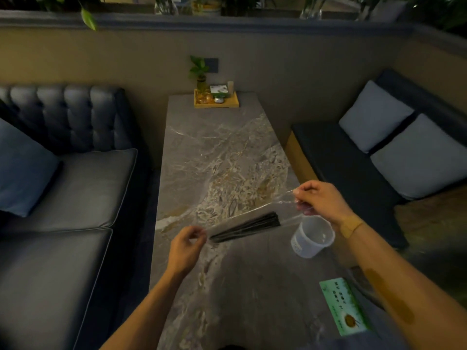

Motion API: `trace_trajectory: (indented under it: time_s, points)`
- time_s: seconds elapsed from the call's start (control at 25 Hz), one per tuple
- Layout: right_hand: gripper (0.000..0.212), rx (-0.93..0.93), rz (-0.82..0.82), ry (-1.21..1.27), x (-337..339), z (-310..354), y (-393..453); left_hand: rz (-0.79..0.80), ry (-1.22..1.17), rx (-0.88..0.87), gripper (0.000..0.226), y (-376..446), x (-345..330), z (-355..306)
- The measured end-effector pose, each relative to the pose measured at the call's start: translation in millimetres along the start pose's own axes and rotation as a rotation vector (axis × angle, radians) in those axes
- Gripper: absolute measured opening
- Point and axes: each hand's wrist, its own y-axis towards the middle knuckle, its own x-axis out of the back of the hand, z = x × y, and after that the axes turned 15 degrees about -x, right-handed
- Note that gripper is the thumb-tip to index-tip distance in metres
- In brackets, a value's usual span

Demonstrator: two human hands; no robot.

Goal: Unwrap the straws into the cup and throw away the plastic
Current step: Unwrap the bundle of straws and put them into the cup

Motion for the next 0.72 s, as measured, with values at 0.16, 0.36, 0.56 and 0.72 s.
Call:
trace_trajectory:
  time_s: [0.16,0.36,0.56,0.72]
  points:
    - [0.02,-0.085,-0.019,0.06,33,-26,5,-0.038,-0.088,-0.06,0.031,13,0,-41]
    - [0.026,-0.095,-0.018,0.082,62,-51,15,-0.05,-0.1,-0.148,0.021,22,-11,-83]
    - [0.027,-0.113,0.026,0.107,77,-69,28,-0.056,-0.038,-0.212,0.026,23,-19,-108]
    - [0.023,-0.137,0.058,0.147,85,-84,41,-0.04,0.019,-0.259,0.035,26,-25,-127]
